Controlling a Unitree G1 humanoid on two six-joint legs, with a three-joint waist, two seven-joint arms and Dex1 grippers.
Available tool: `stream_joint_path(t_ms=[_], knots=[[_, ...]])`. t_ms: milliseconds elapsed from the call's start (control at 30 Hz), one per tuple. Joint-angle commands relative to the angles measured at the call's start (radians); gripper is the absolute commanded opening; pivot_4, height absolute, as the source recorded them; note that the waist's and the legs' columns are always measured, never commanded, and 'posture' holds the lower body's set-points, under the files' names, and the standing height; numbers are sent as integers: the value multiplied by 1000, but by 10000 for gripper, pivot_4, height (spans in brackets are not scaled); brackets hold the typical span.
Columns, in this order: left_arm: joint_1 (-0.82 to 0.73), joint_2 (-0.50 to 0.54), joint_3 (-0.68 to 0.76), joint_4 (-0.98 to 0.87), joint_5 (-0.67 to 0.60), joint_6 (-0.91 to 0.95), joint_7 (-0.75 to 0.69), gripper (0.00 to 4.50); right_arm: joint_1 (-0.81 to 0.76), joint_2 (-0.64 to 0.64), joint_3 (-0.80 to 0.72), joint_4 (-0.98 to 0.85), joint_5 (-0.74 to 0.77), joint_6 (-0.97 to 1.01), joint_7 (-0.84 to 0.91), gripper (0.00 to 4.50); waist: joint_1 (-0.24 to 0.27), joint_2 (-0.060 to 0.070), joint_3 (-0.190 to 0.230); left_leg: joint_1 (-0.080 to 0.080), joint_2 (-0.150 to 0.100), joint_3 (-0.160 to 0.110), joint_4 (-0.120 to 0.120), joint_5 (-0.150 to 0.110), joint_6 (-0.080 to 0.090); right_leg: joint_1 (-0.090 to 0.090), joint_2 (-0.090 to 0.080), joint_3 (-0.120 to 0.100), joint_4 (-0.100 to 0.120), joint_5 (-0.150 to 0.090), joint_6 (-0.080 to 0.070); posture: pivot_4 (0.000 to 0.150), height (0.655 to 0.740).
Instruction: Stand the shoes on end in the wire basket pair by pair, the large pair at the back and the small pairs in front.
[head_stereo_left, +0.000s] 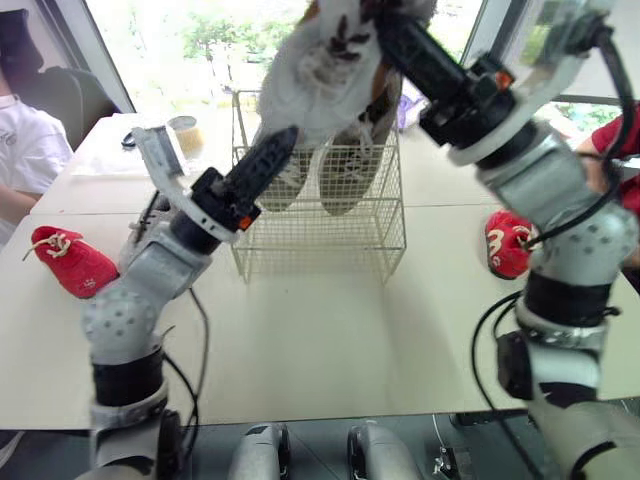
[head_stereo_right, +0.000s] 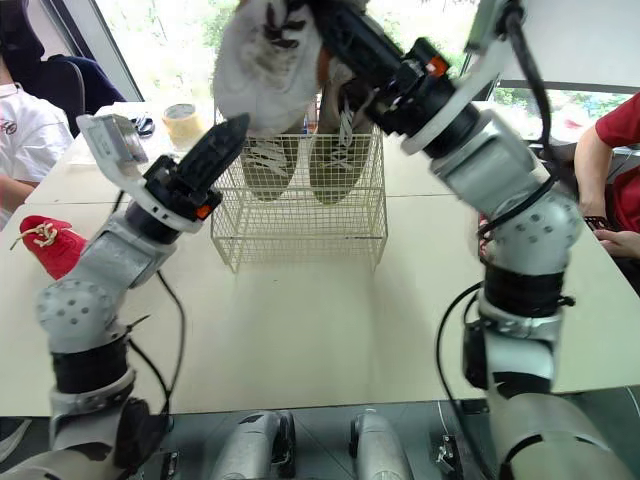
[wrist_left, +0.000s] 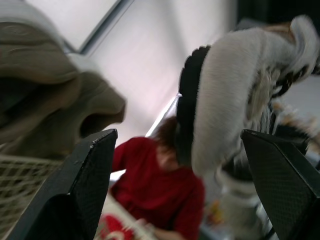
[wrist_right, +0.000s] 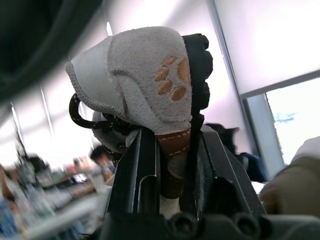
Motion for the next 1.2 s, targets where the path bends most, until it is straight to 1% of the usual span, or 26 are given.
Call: stream_joint_path(t_ms=[33,100,167,333,533,733,800,833,1000,1033,1200], knots=[[46,89,49,-110,12,10,41,41593,-53,-94,77,146,-224,-115,290,4148,-1,0,0,0,0,0,0,0,0,0,0,0,0,0,0,1500,7351],[93,148,75,-163,3,16,73,41593,-88,-125,142,277,-369,-222,431,4148,-4,0,0,0,1,1,-1,0,0,0,0,0,-2,0,0,1500,7351],[128,190,89,-202,-9,14,101,41593,-117,-125,177,383,-464,-306,525,4148,-5,0,0,0,1,1,-2,0,0,0,0,1,-3,0,0,1500,7351],[231,243,109,-286,-55,-3,171,41593,-199,-74,227,649,-648,-503,684,4148,-3,1,1,0,1,2,-2,0,0,-1,-1,1,-3,0,0,1500,7351],[360,263,122,-327,-53,-25,182,41593,-237,-15,255,851,-776,-620,832,4148,0,1,1,0,1,2,-2,0,0,-1,-2,1,-4,0,-1,1500,7351],[381,282,126,-322,-59,-49,180,41593,-224,13,234,915,-827,-641,884,4148,-2,1,1,-1,1,3,-3,0,-1,-1,-3,1,-6,1,-3,1500,7351],[383,284,120,-317,-55,-53,178,42414,-214,15,229,932,-844,-654,879,13791,-3,1,1,-1,1,3,-3,-1,-1,-1,-4,1,-6,1,-3,1500,7351],[384,286,119,-315,-54,-55,177,42414,-210,15,227,938,-853,-661,878,17576,-3,1,1,-1,1,3,-3,-1,-1,-1,-4,1,-6,1,-3,1500,7351],[385,293,118,-292,-47,-52,158,42414,-199,-2,207,938,-877,-677,863,42843,-4,1,1,-1,1,3,-3,-1,-1,-1,-6,1,-7,1,-4,1500,7351],[383,295,118,-286,-47,-51,155,42414,-195,-8,201,930,-881,-675,863,44540,-4,1,1,-1,1,3,-4,-1,-1,-1,-6,1,-7,1,-4,1500,7351],[379,302,115,-257,-53,-47,137,42414,-160,-51,172,828,-873,-623,849,44540,-3,1,1,-1,1,3,-4,-2,-4,-1,-7,0,-7,1,-4,1500,7351]])
